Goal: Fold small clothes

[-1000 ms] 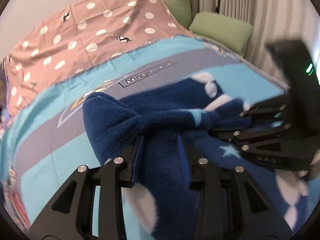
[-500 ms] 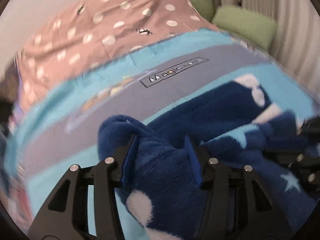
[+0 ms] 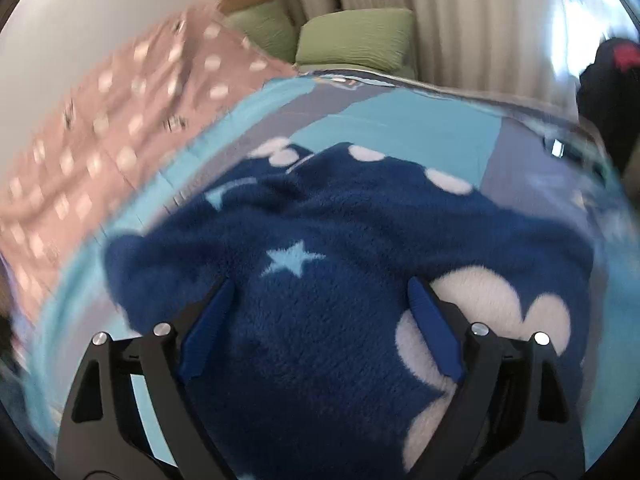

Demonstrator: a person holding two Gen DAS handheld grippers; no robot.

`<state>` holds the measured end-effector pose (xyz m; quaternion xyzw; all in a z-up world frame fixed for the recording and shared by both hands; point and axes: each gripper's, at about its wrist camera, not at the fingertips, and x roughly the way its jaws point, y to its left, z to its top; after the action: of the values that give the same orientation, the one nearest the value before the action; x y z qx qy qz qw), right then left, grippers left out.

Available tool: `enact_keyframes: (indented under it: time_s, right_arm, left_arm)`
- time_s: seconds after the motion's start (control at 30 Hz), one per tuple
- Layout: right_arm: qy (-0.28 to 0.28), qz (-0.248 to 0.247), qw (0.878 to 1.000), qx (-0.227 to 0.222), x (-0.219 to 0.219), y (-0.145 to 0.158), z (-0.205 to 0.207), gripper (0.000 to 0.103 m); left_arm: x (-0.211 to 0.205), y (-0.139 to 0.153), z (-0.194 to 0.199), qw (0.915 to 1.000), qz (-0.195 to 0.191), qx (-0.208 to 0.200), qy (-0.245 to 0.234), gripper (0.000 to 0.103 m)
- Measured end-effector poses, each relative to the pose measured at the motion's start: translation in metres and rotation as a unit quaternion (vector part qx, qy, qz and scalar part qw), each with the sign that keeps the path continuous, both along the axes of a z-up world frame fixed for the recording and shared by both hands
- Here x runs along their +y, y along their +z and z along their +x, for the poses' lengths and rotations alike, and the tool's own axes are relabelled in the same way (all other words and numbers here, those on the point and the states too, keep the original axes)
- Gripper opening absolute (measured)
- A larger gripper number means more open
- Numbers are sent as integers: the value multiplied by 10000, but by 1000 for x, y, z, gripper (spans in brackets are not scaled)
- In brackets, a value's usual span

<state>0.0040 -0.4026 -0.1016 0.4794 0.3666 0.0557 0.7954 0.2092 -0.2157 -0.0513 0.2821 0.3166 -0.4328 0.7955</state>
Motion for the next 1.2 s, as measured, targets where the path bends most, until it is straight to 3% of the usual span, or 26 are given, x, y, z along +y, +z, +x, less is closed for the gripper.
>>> enact_keyframes:
  time_s: [0.07,0.2,0.27,0.4,0.53,0.57,0.73,0.87,0.93,0.97,1.03,1.13,1.2]
  right_arm:
    - [-28,758,9971,38,12,-17,-15,76]
    - [63,1519,9883,116,39,-31,-6,79]
    - [-47,1517,9875,421,47,-34,7,83]
    - [-311,1590,9861,358,48,-29,29,91]
    - [-415,1505,9858,622,60,-32,58,95]
    - [-465,1420,9867,643,63,-29,62,102]
    - [-556,1208,9896,542,75,-25,77,102]
    - [-774,1642,9825,428,60,-36,63,84]
    - [-754,1776,9804,395,56,-38,57,79]
    - [-748,1795,9802,385,56,-38,55,77]
    - [-760,1736,9811,393,57,-35,57,77]
    - [-757,1584,9835,427,60,-31,60,78]
    - [-720,1506,9850,427,61,-28,63,79]
  left_arm:
    - [4,1,6,9998,-84,187,-54,89]
    - [7,0,0,9999,-95,130,23,89]
    - [10,-1,0,9999,-103,87,55,89]
    - [17,-2,1,9996,-248,106,65,89]
    - [23,-1,1,9993,-351,146,52,89]
    - [23,-1,1,9993,-355,137,48,89]
    - [29,0,7,9981,-541,272,148,88]
    - [39,11,8,9952,-918,287,165,89]
    - [54,18,21,9874,-1421,547,423,89]
    - [64,21,32,9808,-1685,684,702,90]
    - [84,23,61,9625,-2116,976,1391,101]
    - [97,6,106,9447,-2178,1495,1943,101]
    - [91,-18,135,9311,-1967,2369,1958,101]
